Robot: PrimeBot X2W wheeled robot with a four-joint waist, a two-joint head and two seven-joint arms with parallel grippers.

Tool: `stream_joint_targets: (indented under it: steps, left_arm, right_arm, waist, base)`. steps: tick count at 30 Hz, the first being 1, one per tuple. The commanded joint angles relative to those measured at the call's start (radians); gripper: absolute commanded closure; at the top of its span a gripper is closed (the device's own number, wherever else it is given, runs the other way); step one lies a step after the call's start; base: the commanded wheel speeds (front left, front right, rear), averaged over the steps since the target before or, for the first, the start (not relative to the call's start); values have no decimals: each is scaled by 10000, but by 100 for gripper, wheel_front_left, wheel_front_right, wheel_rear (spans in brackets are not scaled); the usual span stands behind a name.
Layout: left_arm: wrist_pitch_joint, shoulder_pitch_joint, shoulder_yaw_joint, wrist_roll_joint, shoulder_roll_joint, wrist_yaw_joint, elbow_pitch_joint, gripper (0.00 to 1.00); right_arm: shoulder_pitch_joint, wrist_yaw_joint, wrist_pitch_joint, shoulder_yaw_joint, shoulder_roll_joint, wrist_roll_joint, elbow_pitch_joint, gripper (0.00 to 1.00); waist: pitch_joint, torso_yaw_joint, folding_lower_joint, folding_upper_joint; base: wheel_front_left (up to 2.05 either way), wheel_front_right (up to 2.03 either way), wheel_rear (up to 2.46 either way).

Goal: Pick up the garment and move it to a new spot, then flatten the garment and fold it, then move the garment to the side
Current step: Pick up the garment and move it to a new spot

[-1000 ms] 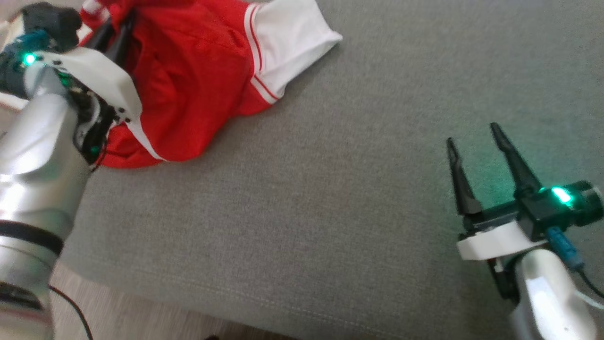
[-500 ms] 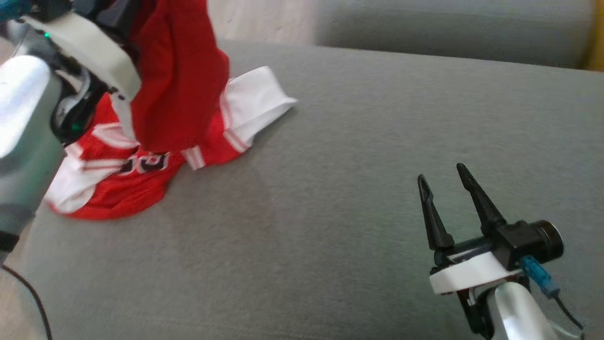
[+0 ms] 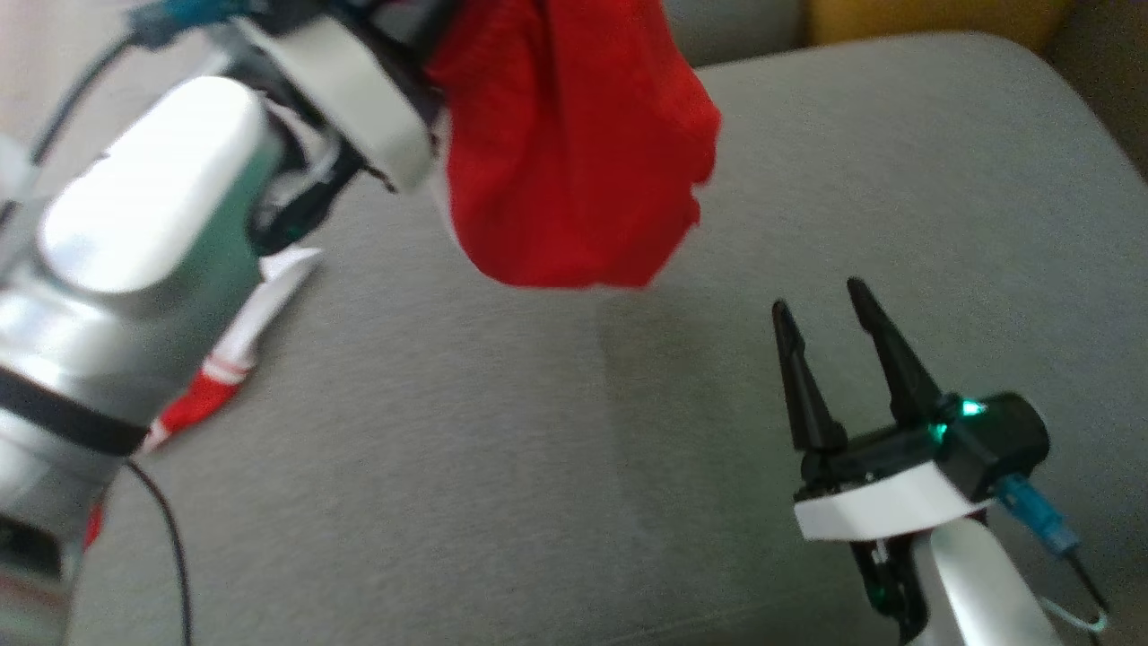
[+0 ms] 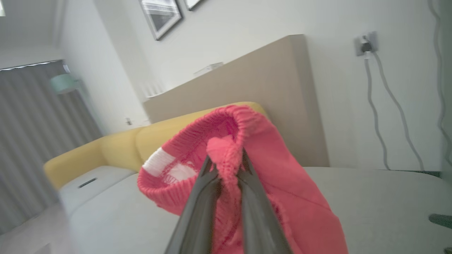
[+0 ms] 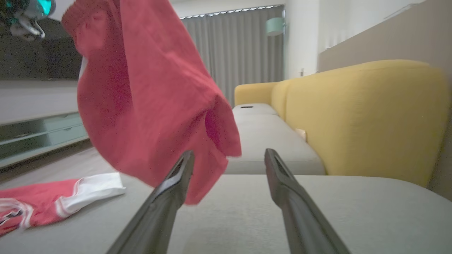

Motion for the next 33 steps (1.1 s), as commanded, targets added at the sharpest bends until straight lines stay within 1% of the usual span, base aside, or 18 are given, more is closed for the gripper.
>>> stream_joint_targets:
  steps: [1, 3, 7, 8, 12, 13, 16, 20, 22, 24, 25, 26, 27, 28, 29, 33]
  left_arm:
    - [-74, -768, 294, 151, 33, 26, -6, 100]
    - [-122, -766, 106, 222, -341, 24, 253, 100]
    - [-277, -561, -488, 537, -1088, 20, 935, 100]
    - [-315, -421, -718, 581, -1268, 18, 1093, 100]
    - [-420, 232, -1600, 864, -1677, 15, 1894, 100]
    - [-450, 599, -1854, 960, -1837, 14, 2257, 100]
    - [-466, 1114, -1769, 1102, -2061, 14, 2503, 100]
    - [-469, 1972, -1160, 1352, -2301, 34, 2291, 100]
    - [-470, 2407, -795, 1550, -2413, 129, 2078, 100]
    - [-471, 2924, -329, 1705, -2551, 316, 1828, 100]
    - [-471, 3214, -80, 1775, -2604, 432, 1697, 87]
    - [-471, 3520, 193, 1819, -2656, 556, 1555, 66]
    - [-471, 3838, 464, 1867, -2713, 649, 1386, 29]
    - [-471, 4161, 752, 1964, -2744, 793, 1193, 0]
    - [-471, 4161, 752, 1964, -2744, 793, 1193, 0]
    - [-472, 5602, 1714, 2388, -2827, 1377, 580, 0]
  right_arm:
    - [-648, 75, -65, 244, 7, 127, -502, 0]
    - [-734, 75, -65, 209, 7, 280, -649, 0]
    - [-891, 75, -65, 137, 8, 529, -836, 0]
    - [-917, 75, -65, 124, 8, 577, -851, 0]
    - [-1081, 75, -65, 251, 8, 681, -811, 0]
    - [-1157, 75, -65, 236, 8, 713, -821, 0]
    - [-1200, 75, -65, 172, 8, 712, -811, 0]
    - [-1150, 75, -65, 168, 8, 544, -711, 0]
    - [-1066, 75, -65, 125, 8, 417, -634, 0]
    - [-943, 75, -65, 58, 8, 294, -514, 0]
    - [-870, 75, -65, 59, 8, 242, -439, 0]
    - [-797, 75, -65, 67, 8, 199, -370, 0]
    - [-714, 75, -65, 47, 8, 170, -302, 0]
    - [-624, 75, -65, 36, 8, 139, -234, 0]
    - [-624, 75, -65, 36, 8, 139, -234, 0]
    - [-201, 75, -65, 3, 8, 16, 55, 0]
  waist:
    - [578, -1364, 1, 0]
    - [880, -1728, 1, 0]
    - [1505, -2207, 1, 0]
    - [1641, -2277, 1, 0]
    - [2133, -2477, 1, 0]
    - [2299, -2472, 1, 0]
    - [2385, -2339, 1, 0]
    - [2158, -1938, 1, 0]
    - [1926, -1671, 1, 0]
    - [1582, -1371, 1, 0]
    - [1387, -1249, 1, 0]
    - [1206, -1135, 1, 0]
    - [992, -998, 1, 0]
    - [773, -867, 1, 0]
    - [773, -867, 1, 0]
    - [-66, -383, 1, 0]
  base:
    - [0, 0, 0]
    - [0, 0, 0]
    - [0, 0, 0]
    - [0, 0, 0]
    - [0, 0, 0]
    - [0, 0, 0]
    - [0, 0, 0]
    - [0, 0, 0]
    - [0, 0, 0]
    - [0, 0, 0]
    - [0, 0, 0]
    - [0, 0, 0]
    - [0, 0, 0]
    - [0, 0, 0]
    - [0, 0, 0]
    - [0, 0, 0]
